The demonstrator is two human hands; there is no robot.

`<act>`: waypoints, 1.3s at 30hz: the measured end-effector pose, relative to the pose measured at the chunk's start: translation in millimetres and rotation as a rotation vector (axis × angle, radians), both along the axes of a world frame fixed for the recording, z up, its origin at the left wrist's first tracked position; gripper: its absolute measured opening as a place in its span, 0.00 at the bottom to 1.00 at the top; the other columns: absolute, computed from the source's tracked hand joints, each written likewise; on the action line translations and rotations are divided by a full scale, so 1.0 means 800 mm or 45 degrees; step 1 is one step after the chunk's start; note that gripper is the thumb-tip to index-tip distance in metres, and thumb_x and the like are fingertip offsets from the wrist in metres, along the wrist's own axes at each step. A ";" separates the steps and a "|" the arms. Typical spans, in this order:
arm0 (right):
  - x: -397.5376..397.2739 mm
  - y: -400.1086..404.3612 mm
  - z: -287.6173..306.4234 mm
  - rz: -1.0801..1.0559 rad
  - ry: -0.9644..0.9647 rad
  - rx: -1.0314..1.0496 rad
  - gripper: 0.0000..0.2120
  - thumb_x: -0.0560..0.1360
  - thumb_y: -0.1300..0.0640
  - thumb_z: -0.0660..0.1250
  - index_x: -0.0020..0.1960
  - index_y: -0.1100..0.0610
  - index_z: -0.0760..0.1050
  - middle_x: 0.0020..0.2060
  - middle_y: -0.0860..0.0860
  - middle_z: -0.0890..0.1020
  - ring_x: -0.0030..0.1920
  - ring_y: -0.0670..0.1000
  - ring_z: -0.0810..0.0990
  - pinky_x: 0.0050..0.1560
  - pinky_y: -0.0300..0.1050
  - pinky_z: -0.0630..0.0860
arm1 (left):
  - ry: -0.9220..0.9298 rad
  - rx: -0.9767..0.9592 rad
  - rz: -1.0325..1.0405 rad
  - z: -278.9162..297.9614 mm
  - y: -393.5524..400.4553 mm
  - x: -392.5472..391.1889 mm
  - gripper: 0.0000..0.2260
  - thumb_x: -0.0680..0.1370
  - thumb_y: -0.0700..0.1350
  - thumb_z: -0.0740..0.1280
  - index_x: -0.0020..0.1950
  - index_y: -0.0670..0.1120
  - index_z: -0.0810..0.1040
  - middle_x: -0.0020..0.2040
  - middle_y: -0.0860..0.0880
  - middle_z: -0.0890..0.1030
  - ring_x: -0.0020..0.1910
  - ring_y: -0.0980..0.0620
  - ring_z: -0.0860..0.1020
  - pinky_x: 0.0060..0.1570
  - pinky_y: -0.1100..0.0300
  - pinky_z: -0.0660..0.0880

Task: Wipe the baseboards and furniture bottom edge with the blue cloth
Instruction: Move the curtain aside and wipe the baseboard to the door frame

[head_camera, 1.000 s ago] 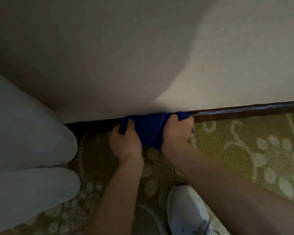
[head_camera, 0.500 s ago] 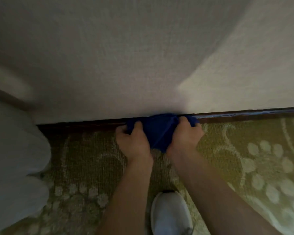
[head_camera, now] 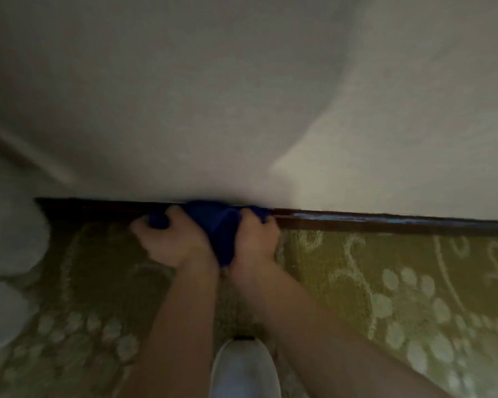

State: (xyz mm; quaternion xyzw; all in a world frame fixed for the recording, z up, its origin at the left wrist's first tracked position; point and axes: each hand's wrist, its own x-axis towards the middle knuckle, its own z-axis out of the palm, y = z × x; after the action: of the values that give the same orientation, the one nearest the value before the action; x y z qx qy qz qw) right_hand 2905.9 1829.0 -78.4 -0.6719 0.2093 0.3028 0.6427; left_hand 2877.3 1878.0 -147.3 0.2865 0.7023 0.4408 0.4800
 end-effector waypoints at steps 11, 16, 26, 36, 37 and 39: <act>-0.004 -0.048 0.043 0.165 0.107 0.061 0.21 0.77 0.63 0.62 0.70 0.60 0.68 0.61 0.61 0.78 0.55 0.63 0.79 0.46 0.53 0.79 | -0.497 -0.549 0.074 0.113 -0.049 -0.051 0.26 0.77 0.46 0.68 0.75 0.45 0.66 0.71 0.43 0.71 0.65 0.41 0.73 0.66 0.45 0.71; 0.056 -0.121 0.081 0.378 0.194 -0.090 0.13 0.74 0.60 0.60 0.55 0.64 0.76 0.59 0.66 0.80 0.49 0.62 0.81 0.45 0.54 0.80 | -0.718 -0.660 -0.076 0.140 -0.111 -0.022 0.28 0.71 0.47 0.70 0.71 0.46 0.72 0.67 0.43 0.75 0.59 0.39 0.77 0.60 0.42 0.76; 0.116 -0.153 0.009 0.496 0.411 0.184 0.23 0.78 0.61 0.60 0.72 0.59 0.64 0.60 0.62 0.78 0.54 0.61 0.81 0.38 0.51 0.82 | -0.596 -0.593 -0.172 0.095 -0.110 0.018 0.21 0.81 0.42 0.62 0.74 0.44 0.68 0.68 0.42 0.74 0.61 0.39 0.76 0.33 0.52 0.79; 0.210 -0.187 -0.014 -0.028 0.449 0.040 0.24 0.77 0.59 0.62 0.73 0.59 0.65 0.64 0.59 0.75 0.59 0.62 0.77 0.60 0.63 0.76 | -0.412 -0.529 -0.263 0.084 -0.166 0.141 0.17 0.81 0.37 0.61 0.70 0.38 0.69 0.62 0.40 0.76 0.51 0.40 0.79 0.42 0.46 0.79; 0.208 -0.188 -0.008 -0.087 0.477 0.052 0.24 0.77 0.59 0.62 0.73 0.59 0.66 0.64 0.58 0.76 0.58 0.61 0.78 0.60 0.63 0.76 | -0.366 -0.484 -0.223 0.095 -0.169 0.143 0.16 0.81 0.39 0.62 0.69 0.38 0.70 0.61 0.40 0.76 0.51 0.40 0.79 0.44 0.45 0.80; 0.183 -0.173 0.004 -0.019 0.580 0.137 0.24 0.77 0.59 0.62 0.72 0.58 0.66 0.64 0.59 0.76 0.57 0.61 0.79 0.59 0.62 0.77 | -0.265 -0.324 -0.031 0.116 -0.162 0.136 0.14 0.81 0.41 0.63 0.66 0.40 0.71 0.61 0.41 0.77 0.56 0.40 0.78 0.56 0.41 0.77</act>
State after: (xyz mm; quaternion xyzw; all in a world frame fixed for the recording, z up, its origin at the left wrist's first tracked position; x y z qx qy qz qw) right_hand 3052.7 1690.3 -75.6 -0.5494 0.3375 0.4526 0.6159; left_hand 2986.5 1748.6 -54.2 0.1847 0.6953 0.3699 0.5879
